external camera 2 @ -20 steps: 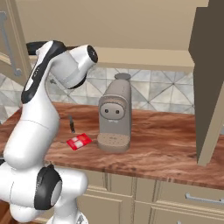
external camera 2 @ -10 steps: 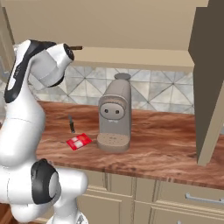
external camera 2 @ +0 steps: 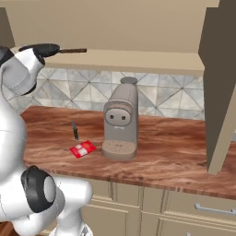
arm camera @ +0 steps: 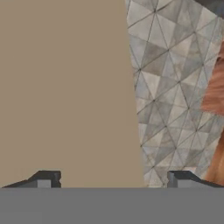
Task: Pick the pan from the cabinet and place it on the stove. Then turn on the stove burner for the pan.
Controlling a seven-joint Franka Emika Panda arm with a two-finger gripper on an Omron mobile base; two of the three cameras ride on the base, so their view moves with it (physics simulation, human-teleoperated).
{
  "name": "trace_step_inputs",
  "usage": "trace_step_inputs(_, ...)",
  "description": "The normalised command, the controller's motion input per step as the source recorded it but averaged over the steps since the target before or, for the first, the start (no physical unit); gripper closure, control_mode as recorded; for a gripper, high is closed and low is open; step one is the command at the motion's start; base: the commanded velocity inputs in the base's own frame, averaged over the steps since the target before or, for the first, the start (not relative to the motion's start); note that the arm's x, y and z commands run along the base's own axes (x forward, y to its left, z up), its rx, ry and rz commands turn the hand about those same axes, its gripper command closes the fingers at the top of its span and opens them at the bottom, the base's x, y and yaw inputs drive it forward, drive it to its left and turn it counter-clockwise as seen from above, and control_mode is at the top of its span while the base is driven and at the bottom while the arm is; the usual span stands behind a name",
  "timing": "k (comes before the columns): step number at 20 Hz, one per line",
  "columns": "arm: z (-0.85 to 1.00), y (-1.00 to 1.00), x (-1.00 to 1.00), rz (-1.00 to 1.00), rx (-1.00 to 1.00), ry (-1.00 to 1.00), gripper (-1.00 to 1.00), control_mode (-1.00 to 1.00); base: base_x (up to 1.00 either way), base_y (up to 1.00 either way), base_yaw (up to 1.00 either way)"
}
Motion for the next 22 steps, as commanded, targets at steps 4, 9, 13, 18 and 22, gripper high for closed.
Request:
trace_step_inputs(4, -0.06, 1.00, -0.52, 0.17, 0.00, 0.00, -1.00, -1.00, 0.00, 0.00, 0.00)
trace_step_inputs(9, -0.06, 1.00, -0.42, 0.16, 0.00, 0.00, -1.00, -1.00, 0.00, 0.00, 0.00)
trace_step_inputs(13, -0.02, 0.76, -0.37, 0.10, 0.00, 0.00, -1.00, -1.00, 0.00, 0.00, 0.00)
trace_step_inputs(18, 0.00, -0.10, -0.09, 0.02, 0.00, -0.04, -1.00, -1.00, 0.00, 0.00, 0.00)
trace_step_inputs(22, 0.00, -0.62, -0.08, 0.13, 0.00, -0.44, -1.00, -1.00, 0.00, 0.00, 0.00)
